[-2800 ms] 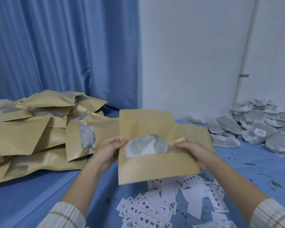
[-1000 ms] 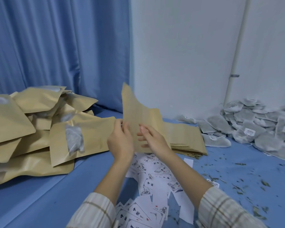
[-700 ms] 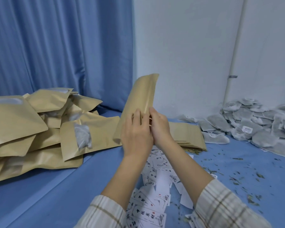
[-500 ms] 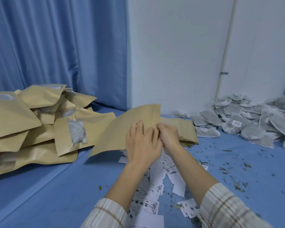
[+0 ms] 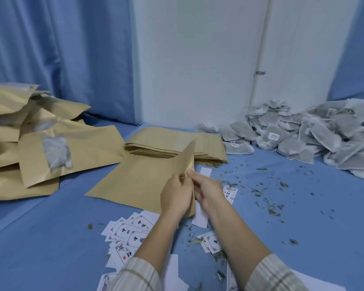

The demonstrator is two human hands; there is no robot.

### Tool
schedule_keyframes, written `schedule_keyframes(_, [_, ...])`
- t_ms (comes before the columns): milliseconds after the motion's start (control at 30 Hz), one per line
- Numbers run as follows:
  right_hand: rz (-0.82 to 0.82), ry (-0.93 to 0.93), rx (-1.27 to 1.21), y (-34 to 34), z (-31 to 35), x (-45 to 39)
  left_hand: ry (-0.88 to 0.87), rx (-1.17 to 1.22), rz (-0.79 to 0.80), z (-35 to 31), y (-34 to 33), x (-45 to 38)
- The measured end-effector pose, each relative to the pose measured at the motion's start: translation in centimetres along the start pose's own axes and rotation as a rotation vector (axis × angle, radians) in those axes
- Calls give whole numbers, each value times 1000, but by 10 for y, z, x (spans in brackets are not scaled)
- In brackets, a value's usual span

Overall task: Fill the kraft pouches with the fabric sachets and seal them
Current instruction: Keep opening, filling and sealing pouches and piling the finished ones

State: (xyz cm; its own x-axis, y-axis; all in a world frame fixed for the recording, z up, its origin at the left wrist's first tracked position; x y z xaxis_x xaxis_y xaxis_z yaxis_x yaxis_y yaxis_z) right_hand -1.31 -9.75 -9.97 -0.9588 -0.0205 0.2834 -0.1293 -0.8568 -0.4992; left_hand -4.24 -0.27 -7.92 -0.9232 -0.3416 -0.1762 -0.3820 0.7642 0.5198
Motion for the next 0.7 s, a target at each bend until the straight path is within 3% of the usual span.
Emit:
schedule_keyframes(100, [37,2,-9,3,-5,-4,41,97,-8,5,2,-4])
schedule_keyframes(300, [98,151,293,-8,-8,-2,147,318,-91,15,16,-12])
schedule_keyframes(433, [185,126,278,-9,-11,-1,170,483,-18,19,14,-16])
schedule_keyframes(700, [261,123,252,-8,-10,1,244,575,161,19,12,-16])
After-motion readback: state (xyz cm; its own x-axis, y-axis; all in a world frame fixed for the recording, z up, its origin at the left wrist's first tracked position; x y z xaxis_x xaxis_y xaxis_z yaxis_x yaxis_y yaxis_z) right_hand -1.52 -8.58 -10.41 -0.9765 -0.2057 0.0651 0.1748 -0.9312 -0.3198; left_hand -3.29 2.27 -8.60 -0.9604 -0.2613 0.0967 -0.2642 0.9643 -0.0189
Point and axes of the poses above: each hand's wrist, its own x-axis away from the middle knuckle, its own y-axis out of the back of the hand, z = x × y, the point moved 6 cm from there along -x, towards the middle knuckle, and after that the axes turned 3 degrees about -z, right-handed, at the moved point
